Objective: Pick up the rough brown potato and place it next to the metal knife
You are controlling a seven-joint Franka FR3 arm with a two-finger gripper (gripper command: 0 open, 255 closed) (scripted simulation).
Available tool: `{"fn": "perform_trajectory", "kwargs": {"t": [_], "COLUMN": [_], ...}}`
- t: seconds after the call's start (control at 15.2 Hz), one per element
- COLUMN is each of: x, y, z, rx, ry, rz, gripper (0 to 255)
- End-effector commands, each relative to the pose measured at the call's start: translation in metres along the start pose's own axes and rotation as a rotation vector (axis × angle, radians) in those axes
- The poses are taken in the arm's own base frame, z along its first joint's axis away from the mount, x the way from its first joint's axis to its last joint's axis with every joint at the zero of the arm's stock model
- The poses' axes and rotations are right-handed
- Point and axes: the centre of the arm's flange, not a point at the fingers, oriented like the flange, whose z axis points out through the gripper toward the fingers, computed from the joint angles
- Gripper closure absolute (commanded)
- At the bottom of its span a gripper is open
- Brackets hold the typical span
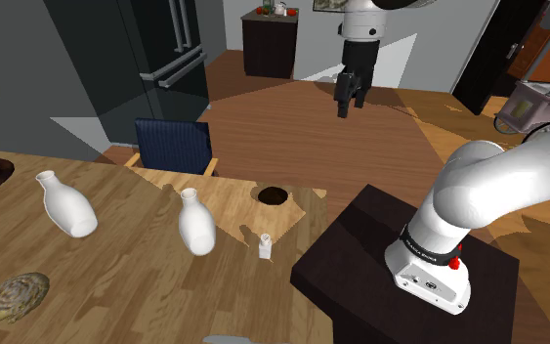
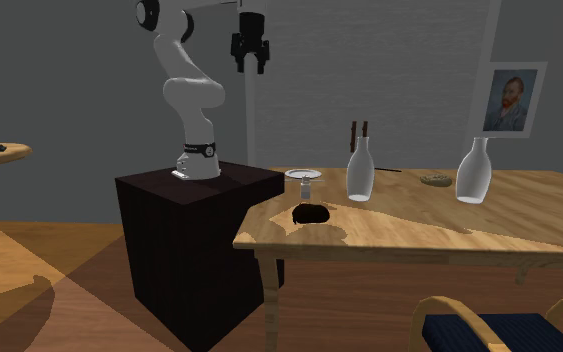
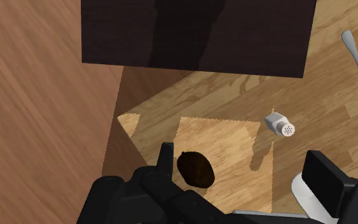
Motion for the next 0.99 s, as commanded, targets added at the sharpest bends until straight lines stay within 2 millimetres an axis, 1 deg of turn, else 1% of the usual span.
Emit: {"fn": "perform_trajectory", "kwargs": {"t": [0.0,0.46,0.92], "x": [0.000,0.085,0.165], "y": [0.000,0.005,0.001], "z": [0.000,0.058,0.122], "rx": [0.000,-0.017,-0.033], "ry": [0.000,-0.084,-0.167], "rz": [0.000,-0.124,-0.247], "gripper": [0,0,0]}}
